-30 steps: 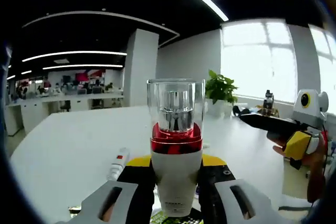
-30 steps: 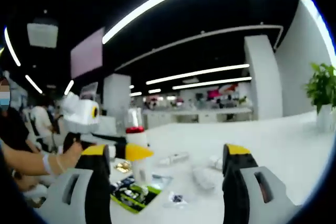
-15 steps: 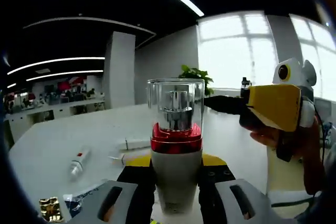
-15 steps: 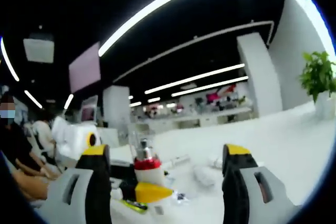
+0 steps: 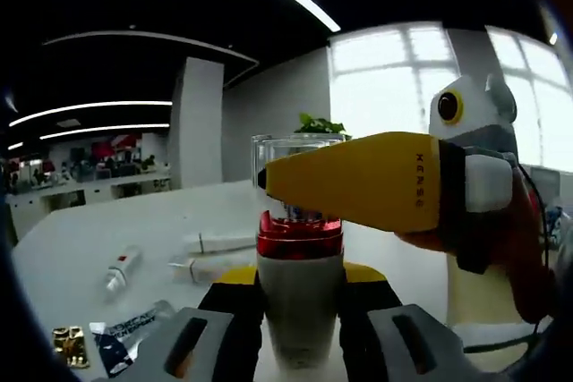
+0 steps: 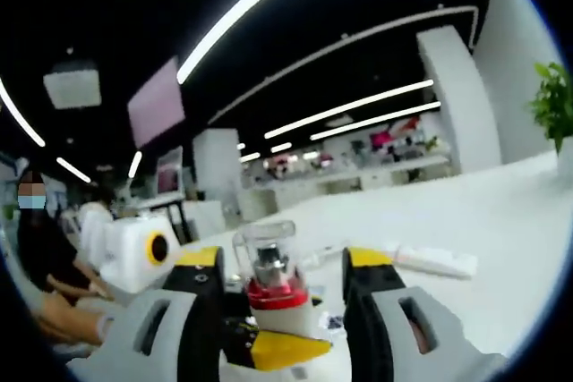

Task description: Arrange the skincare products in the storage area until every visible bottle or jar stands upright without overlapping.

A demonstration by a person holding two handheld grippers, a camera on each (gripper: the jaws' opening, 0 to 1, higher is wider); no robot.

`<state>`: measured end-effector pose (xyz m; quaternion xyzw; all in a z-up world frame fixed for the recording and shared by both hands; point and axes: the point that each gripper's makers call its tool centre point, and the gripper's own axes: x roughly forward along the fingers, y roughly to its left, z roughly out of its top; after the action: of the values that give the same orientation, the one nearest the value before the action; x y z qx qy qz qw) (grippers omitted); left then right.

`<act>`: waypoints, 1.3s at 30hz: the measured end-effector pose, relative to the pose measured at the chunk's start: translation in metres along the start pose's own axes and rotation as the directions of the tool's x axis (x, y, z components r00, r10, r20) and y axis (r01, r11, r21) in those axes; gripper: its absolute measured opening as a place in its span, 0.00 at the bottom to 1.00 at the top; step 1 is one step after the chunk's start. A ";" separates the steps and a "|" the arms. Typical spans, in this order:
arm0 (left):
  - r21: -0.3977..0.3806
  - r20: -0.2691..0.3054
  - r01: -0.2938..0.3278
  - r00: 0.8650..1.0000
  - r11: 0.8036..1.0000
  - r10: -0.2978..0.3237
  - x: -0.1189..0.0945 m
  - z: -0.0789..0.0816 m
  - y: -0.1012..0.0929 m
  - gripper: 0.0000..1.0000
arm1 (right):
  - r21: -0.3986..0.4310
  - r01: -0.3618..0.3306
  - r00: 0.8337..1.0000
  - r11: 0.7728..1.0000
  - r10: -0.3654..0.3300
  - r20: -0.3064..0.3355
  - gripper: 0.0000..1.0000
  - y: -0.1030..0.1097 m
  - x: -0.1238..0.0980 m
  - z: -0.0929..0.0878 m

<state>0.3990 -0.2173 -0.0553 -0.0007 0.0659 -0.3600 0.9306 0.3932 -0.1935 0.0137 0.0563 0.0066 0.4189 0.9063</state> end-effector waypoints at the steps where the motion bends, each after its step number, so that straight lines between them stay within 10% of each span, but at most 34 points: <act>1: 0.007 0.017 0.013 1.000 1.000 -0.013 0.000 0.001 -0.001 0.32 | -0.009 0.000 1.000 1.000 0.000 -0.006 0.53 0.001 0.001 -0.001; 4: 0.047 0.083 0.020 0.996 0.999 -0.024 -0.006 0.006 -0.001 0.35 | -0.045 0.004 0.999 0.999 -0.006 -0.034 0.53 0.004 0.003 -0.007; 13: 0.083 -0.014 -0.031 0.999 0.996 0.032 -0.035 -0.019 0.011 0.60 | -0.077 -0.005 0.994 0.997 -0.003 -0.111 0.50 0.002 0.010 -0.031; 24: -0.133 0.015 -0.130 0.991 0.983 0.134 -0.094 -0.042 0.070 0.61 | -0.075 -0.015 0.982 0.997 0.001 -0.189 0.38 -0.005 0.021 -0.070; 39: -0.156 0.066 -0.270 0.957 0.950 0.283 -0.128 -0.039 0.121 0.56 | -0.127 0.035 0.962 0.991 -0.067 -0.264 0.32 -0.013 0.026 -0.070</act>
<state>0.3816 -0.0404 -0.0841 -0.0752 0.0508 -0.2198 0.9713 0.4162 -0.1757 -0.0560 -0.0561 0.1051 0.3987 0.9093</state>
